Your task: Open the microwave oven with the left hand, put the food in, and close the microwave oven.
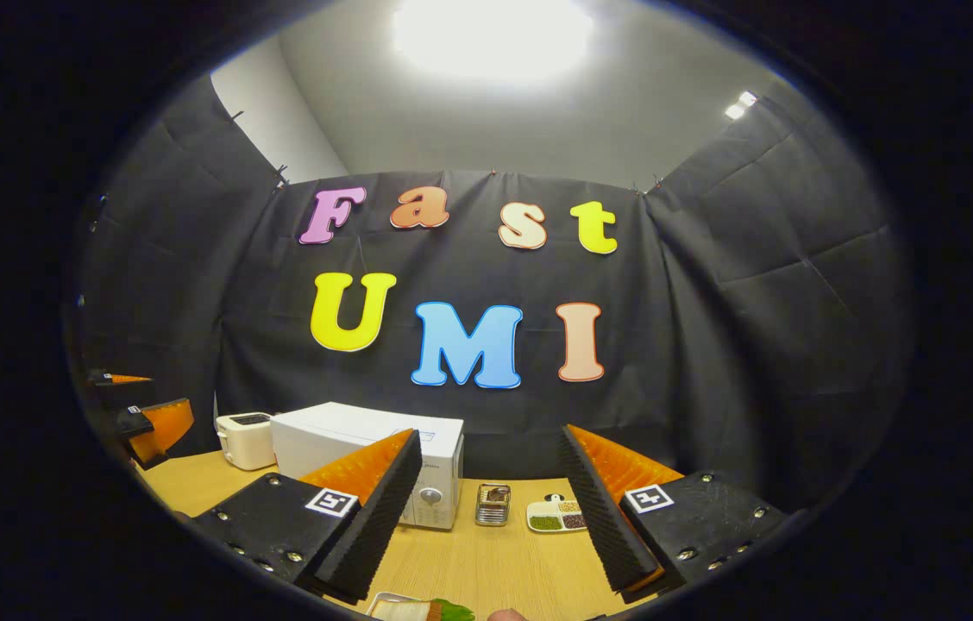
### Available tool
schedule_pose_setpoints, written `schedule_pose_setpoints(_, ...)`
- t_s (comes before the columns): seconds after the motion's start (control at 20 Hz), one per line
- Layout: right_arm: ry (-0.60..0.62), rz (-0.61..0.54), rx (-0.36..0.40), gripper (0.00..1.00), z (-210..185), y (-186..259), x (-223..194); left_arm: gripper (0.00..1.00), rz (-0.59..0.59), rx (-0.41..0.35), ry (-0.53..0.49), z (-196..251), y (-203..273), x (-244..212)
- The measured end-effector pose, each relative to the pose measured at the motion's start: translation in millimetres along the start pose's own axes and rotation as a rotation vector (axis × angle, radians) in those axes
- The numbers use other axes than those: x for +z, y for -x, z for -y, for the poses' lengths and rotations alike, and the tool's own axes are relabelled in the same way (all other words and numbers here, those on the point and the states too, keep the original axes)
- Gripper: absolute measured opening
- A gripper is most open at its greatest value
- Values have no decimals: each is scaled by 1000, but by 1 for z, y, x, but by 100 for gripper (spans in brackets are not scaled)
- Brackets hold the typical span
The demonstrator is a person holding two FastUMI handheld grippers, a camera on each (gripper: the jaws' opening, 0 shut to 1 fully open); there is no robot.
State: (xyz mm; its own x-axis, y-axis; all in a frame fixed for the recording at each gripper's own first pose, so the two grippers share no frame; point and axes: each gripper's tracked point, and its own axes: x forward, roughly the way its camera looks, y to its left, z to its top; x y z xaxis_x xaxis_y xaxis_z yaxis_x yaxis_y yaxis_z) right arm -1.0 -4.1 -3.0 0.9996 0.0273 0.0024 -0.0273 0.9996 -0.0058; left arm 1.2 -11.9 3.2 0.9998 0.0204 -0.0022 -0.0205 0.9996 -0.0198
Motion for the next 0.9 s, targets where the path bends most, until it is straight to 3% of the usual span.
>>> schedule_pose_setpoints(0.55, -29, -12, 113, 97, 12, 10, -8, 95, 40, 34, 2, 46, -19, 8)
schedule_pose_setpoints(0.9, -50, -9, 79, 97, 31, 5, -9, 95, 49, -12, -21, 84, -64, 1)
